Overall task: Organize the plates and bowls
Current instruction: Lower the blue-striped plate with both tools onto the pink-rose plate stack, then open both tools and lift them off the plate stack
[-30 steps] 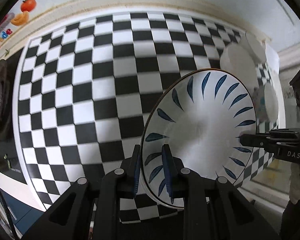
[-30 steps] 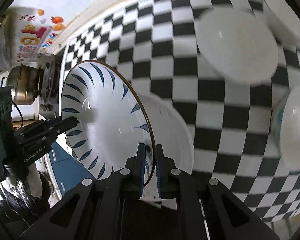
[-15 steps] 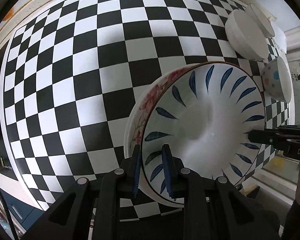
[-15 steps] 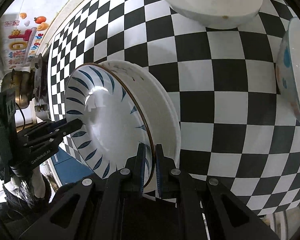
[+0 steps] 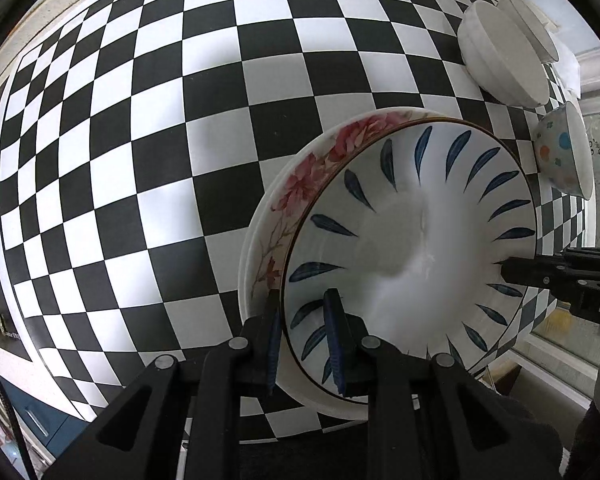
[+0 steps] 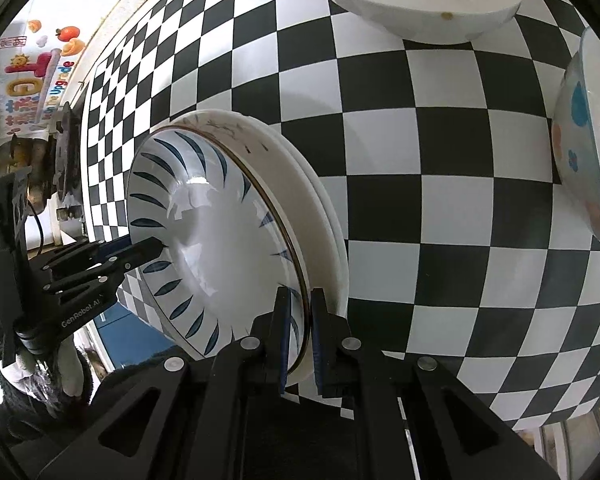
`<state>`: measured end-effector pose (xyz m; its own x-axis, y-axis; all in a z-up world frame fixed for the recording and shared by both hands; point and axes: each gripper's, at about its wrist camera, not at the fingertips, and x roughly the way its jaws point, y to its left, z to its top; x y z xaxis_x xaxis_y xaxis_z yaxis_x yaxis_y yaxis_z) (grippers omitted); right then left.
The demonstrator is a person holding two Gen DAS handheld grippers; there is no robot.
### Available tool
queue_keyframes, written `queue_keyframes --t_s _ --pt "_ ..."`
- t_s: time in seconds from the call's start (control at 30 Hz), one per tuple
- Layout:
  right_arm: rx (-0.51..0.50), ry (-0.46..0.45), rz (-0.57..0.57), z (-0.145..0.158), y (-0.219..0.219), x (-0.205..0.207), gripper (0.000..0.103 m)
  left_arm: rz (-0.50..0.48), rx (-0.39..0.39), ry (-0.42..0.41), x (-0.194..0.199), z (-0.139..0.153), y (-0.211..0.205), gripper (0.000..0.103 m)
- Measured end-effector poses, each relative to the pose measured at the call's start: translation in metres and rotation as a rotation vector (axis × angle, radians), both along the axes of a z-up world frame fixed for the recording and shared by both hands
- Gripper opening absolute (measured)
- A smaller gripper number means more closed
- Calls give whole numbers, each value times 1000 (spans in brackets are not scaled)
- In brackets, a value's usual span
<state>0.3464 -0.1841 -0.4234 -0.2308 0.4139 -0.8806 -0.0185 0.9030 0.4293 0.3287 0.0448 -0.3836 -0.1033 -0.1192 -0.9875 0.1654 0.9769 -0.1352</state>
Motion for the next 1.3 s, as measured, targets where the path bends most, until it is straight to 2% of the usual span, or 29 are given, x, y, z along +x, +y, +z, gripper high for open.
queue_keyframes --t_s 0.93,1.2,1.3 --pt "-79 -28 -28 1 11 -4 16 96 15 21 -4 1 18 19" --pt "-86 -34 -40 6 10 -6 17 131 33 -24 -6 21 23 19" --pt "-126 -85 -40 22 9 -6 17 137 51 -60 -11 37 25 19"
